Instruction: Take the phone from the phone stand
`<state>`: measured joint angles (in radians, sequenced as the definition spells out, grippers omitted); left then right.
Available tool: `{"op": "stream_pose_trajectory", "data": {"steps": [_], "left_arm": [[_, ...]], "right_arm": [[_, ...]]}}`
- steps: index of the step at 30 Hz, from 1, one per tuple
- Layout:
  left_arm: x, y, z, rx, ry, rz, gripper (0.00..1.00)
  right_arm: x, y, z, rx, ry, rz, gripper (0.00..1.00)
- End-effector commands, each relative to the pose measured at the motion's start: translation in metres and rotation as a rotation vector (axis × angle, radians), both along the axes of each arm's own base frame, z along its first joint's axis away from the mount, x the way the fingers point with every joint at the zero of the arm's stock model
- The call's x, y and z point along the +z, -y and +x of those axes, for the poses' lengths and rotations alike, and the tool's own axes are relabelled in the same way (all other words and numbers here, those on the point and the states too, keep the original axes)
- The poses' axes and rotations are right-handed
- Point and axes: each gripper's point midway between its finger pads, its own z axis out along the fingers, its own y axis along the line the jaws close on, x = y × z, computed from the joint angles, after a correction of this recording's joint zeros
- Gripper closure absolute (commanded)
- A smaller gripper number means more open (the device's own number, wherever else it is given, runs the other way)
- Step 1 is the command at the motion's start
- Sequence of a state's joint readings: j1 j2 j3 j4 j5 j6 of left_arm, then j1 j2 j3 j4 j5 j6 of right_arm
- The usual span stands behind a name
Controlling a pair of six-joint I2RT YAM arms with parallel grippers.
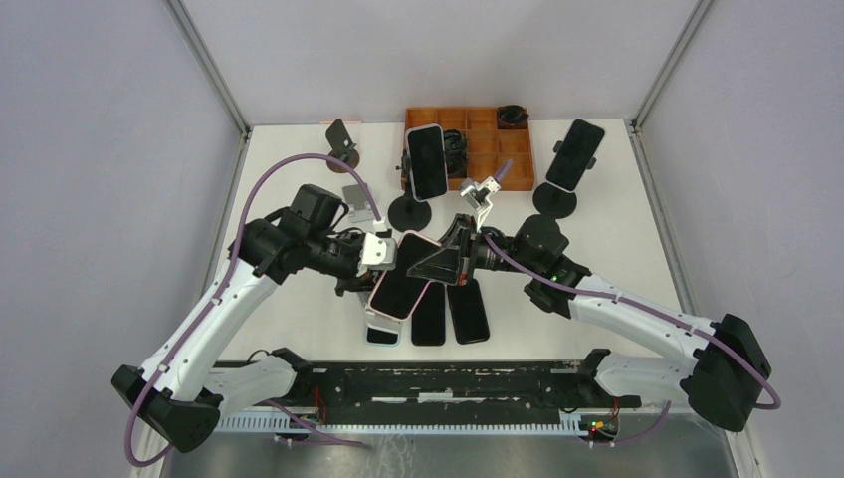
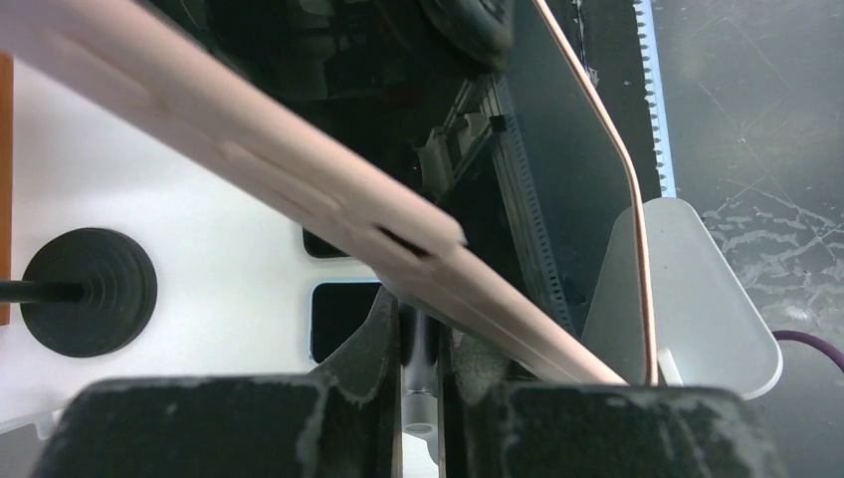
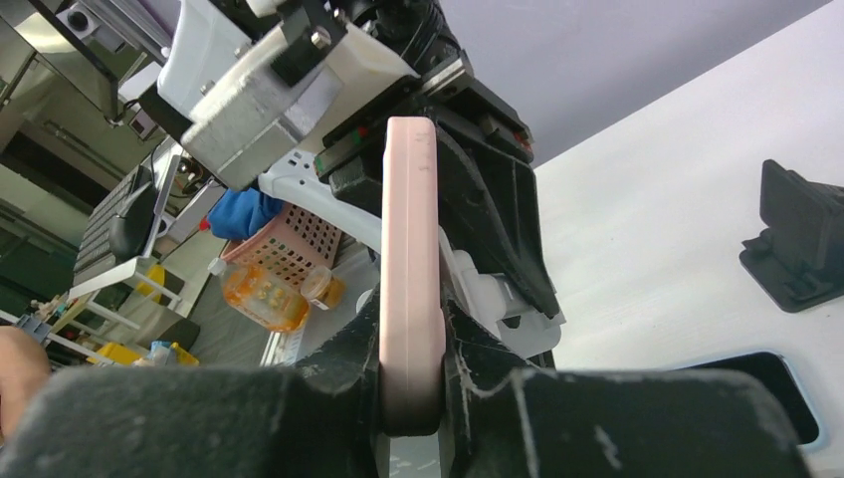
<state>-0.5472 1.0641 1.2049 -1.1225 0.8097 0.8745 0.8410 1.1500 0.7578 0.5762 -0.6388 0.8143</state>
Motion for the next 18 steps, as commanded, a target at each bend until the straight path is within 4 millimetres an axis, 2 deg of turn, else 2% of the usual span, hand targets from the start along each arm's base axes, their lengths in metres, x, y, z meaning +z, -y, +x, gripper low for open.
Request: {"op": "stream_pose_trajectory", "data": {"steps": [1,5,7,9,11,15,16,18], "left_arm": [[0.019,0.003,-0.012,-0.064,0.046,-0.058,0.98],[0.01,-0.003,-0.01,-0.068,0.074,-0.024,0.98],[0.005,-0.006,-0.009,-0.073,0.091,-0.005,0.98],[0.0,-0.009,-0.007,-0.073,0.108,0.016,0.98],[-0.004,-0.012,-0.006,-0.075,0.125,0.031,0.98],[-0.003,-0.013,-0.006,-0.075,0.139,0.034,0.98],[-0.002,-0.012,-0.005,-0.076,0.14,0.032,0.98],[-0.001,-0.012,-0.005,-0.075,0.143,0.029,0.98]], "right_arm": [[0.058,0.017,0.023,-0.113,0.093,0.119,0.86],[0.069,0.042,0.025,-0.129,0.114,0.116,0.93],[0.067,0.057,0.027,-0.148,0.117,0.076,0.96],[0.055,0.071,0.032,-0.189,0.129,-0.007,1.0],[0.027,0.083,0.039,-0.238,0.114,-0.143,1.0],[-0.073,0.118,0.045,-0.301,-0.061,-0.48,1.0],[-0.101,0.128,0.043,-0.308,-0.119,-0.564,1.0],[-0.144,0.146,0.036,-0.32,-0.202,-0.692,1.0]]}}
